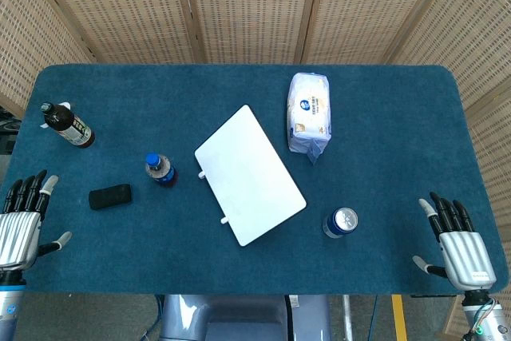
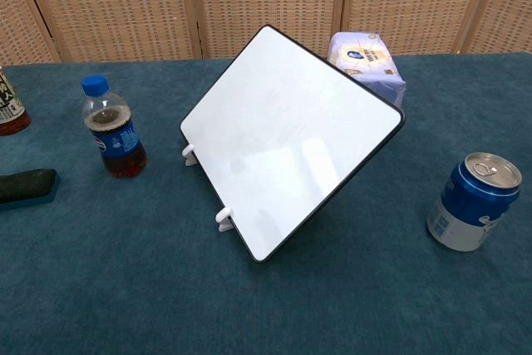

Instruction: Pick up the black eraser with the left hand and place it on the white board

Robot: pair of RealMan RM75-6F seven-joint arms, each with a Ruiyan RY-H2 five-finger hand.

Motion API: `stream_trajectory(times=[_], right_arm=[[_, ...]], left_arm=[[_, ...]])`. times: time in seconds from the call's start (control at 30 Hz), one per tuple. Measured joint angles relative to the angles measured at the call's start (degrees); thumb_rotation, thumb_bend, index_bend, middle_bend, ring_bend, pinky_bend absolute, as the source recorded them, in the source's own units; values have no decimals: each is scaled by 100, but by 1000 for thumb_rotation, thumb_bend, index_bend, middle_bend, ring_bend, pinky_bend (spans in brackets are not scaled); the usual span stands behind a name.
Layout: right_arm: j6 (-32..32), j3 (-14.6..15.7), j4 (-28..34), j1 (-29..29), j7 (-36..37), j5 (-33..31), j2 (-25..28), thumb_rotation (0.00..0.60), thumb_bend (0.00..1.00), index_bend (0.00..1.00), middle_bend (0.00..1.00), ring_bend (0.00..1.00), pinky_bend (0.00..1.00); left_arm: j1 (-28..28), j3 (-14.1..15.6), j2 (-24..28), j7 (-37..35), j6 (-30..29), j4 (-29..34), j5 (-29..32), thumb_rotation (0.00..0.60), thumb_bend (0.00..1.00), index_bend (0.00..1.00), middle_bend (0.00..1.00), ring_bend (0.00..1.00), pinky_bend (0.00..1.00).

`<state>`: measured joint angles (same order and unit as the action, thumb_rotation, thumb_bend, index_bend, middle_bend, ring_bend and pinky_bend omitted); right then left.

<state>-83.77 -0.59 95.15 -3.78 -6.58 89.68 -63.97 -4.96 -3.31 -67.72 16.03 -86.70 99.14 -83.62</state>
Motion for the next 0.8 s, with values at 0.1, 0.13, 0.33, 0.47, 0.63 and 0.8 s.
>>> stream_trajectory(times=[0.1,0.13,0.33,0.47,0.63,0.8], right_arm=[[17,-2,1,-7,-21,-14,-7,600,2,0,0,0,0],[15,-3,3,-8,-26,-12,-9,600,2,0,0,0,0],[-2,2,4,-6,-17,10,-10,600,2,0,0,0,0],[-14,-17,11,-6,-21,-12,-12,600,1,0,0,0,0],[-11,-24,13,-9,-49,-25,-17,600,2,0,0,0,0],[-9,-28,12,-13,-40,-26,-12,600,2,0,0,0,0]], left_arm=[[-2,-2,4,-9,13,-3,15,600,145,12,0,0,0],[-3,-3,5,-10,15,-4,18,600,145,12,0,0,0],[-8,-1,4,-22,23,-10,14,600,145,12,0,0,0],[-20,11,-7,-26,57,-33,8,600,146,12,0,0,0],[-33,19,-16,-37,78,-56,-1,600,145,12,0,0,0],[-38,30,-21,-23,97,-65,0,600,145,12,0,0,0]])
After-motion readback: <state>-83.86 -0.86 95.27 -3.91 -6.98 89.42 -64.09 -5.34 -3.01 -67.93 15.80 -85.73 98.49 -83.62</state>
